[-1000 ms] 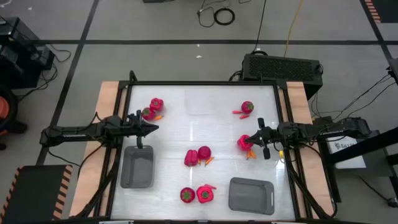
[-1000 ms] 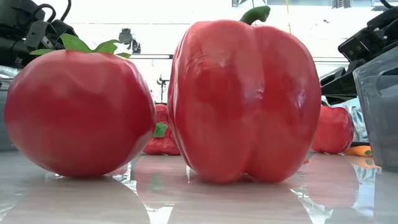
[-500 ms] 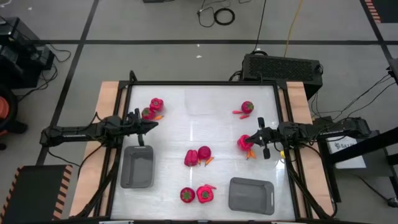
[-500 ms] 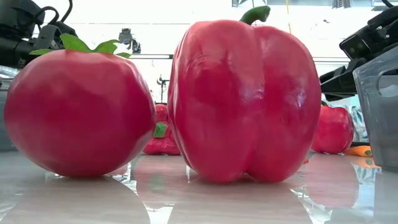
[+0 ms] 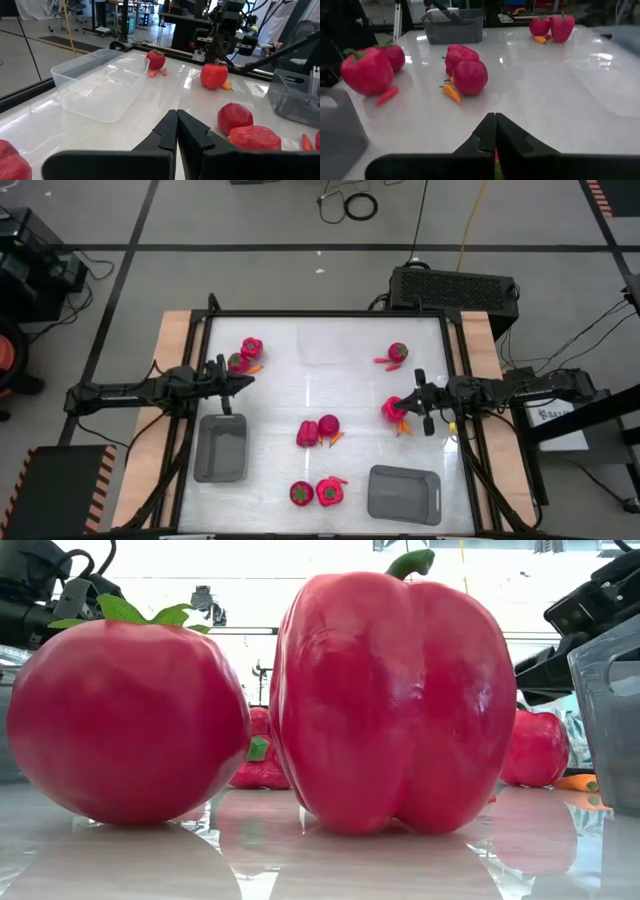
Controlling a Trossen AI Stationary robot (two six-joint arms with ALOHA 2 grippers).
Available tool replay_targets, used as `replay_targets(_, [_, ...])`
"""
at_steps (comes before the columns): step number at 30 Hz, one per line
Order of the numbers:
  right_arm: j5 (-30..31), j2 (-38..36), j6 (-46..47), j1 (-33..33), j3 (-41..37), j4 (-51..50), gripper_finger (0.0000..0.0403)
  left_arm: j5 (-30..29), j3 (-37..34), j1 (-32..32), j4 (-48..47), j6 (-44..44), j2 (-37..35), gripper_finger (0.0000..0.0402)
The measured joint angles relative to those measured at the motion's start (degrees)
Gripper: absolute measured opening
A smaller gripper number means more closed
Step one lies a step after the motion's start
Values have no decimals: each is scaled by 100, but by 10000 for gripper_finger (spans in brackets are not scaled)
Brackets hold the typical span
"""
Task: Sort produce into baskets
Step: Put the bell pepper into the left black bin
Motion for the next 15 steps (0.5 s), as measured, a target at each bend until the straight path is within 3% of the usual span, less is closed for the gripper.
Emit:
replay_targets(8, [-31,1,681,23,0,113,4,-50,-1,0,20,0,0,13])
replay_targets(15, [-31,11,990,25,228,878,45,-93,-1,0,-33,0,0,13])
